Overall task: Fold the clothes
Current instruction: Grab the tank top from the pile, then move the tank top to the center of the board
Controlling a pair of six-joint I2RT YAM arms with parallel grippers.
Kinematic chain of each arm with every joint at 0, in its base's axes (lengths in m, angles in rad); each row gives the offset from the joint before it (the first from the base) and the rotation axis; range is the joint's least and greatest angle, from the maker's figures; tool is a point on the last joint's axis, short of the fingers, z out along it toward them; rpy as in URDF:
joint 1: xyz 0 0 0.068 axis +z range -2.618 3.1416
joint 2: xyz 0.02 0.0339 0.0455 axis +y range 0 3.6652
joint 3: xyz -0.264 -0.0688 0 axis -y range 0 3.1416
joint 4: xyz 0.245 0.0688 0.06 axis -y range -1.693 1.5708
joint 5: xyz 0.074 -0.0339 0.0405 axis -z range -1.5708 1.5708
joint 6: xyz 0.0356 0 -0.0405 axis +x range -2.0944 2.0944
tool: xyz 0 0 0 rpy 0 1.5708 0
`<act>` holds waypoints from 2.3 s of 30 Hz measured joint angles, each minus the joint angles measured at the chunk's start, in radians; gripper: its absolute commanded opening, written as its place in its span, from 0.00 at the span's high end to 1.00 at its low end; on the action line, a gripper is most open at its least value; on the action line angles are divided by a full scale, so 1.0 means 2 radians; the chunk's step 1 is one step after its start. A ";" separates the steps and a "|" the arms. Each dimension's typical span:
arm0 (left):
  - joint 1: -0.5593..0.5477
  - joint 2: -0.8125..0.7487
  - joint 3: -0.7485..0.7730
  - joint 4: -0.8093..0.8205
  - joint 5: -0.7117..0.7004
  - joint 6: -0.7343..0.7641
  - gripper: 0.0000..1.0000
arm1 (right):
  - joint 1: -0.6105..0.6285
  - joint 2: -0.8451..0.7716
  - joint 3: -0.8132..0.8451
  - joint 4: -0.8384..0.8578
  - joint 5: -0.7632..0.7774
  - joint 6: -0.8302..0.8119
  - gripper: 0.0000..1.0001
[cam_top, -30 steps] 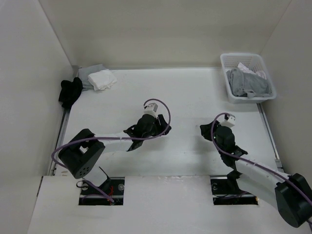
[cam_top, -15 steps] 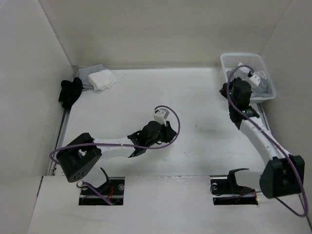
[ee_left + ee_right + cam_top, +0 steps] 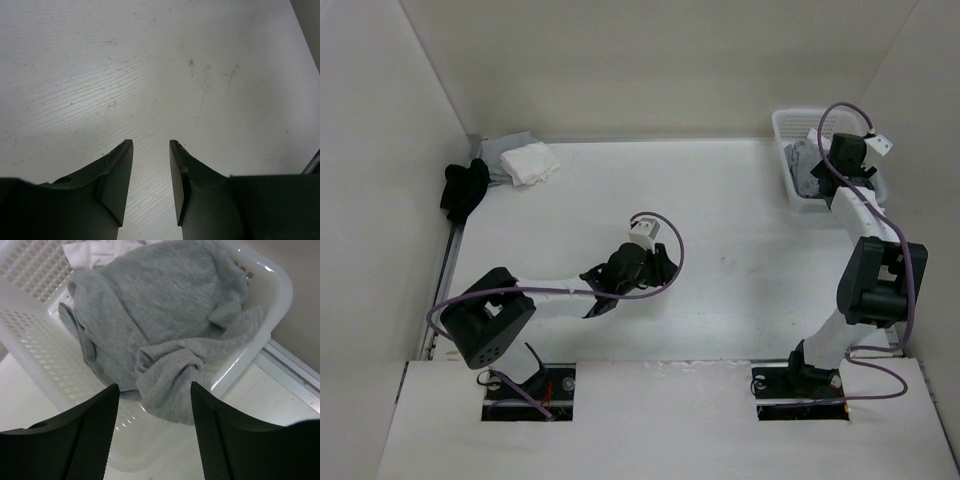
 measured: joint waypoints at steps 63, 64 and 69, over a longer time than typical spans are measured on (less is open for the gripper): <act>0.282 -0.300 -0.113 -0.056 0.005 -0.128 0.64 | 0.440 0.094 0.103 0.154 -0.231 0.079 0.92; 0.283 -0.302 -0.113 -0.059 0.001 -0.128 0.64 | 0.452 0.110 0.105 0.150 -0.238 0.083 0.92; 0.307 -0.303 -0.124 -0.069 -0.006 -0.130 0.65 | 0.485 0.275 0.305 0.061 -0.285 0.103 0.79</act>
